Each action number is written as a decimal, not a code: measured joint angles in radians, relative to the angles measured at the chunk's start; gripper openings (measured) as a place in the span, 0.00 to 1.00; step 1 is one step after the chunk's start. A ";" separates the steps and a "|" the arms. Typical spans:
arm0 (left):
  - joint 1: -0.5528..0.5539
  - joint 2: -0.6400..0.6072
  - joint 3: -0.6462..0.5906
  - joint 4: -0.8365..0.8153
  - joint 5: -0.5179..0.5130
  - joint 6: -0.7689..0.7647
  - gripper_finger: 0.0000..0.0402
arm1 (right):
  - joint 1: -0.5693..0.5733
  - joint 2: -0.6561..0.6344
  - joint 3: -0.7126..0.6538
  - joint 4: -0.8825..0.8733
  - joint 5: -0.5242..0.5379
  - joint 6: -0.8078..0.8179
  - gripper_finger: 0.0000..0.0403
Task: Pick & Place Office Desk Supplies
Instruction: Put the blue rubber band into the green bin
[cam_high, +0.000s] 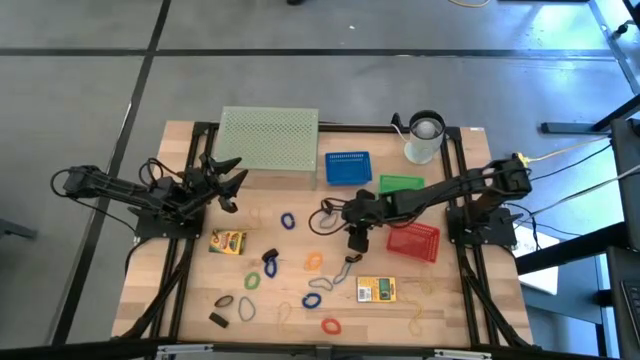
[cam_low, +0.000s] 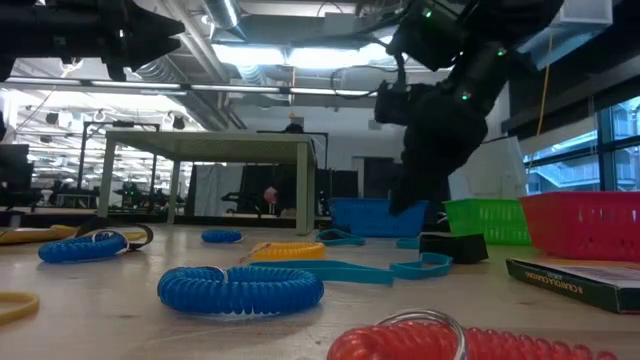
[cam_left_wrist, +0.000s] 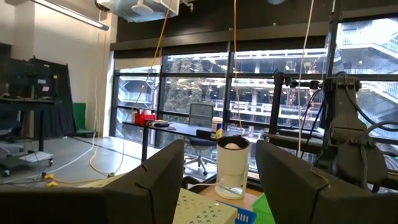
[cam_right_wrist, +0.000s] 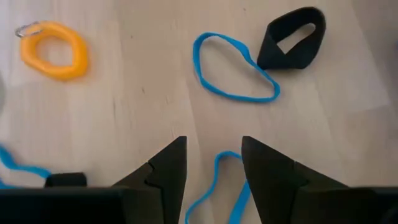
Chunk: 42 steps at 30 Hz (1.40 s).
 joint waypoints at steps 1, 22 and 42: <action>0.000 0.000 0.000 0.000 0.000 0.008 0.48 | -0.003 0.009 0.002 0.001 0.000 0.000 0.38; 0.000 0.000 0.000 0.017 0.000 0.034 0.48 | -0.018 0.096 0.006 -0.055 -0.016 -0.046 0.23; -0.006 0.000 0.000 0.143 0.020 -0.065 0.47 | -0.052 0.055 0.155 -0.031 0.154 -0.104 0.02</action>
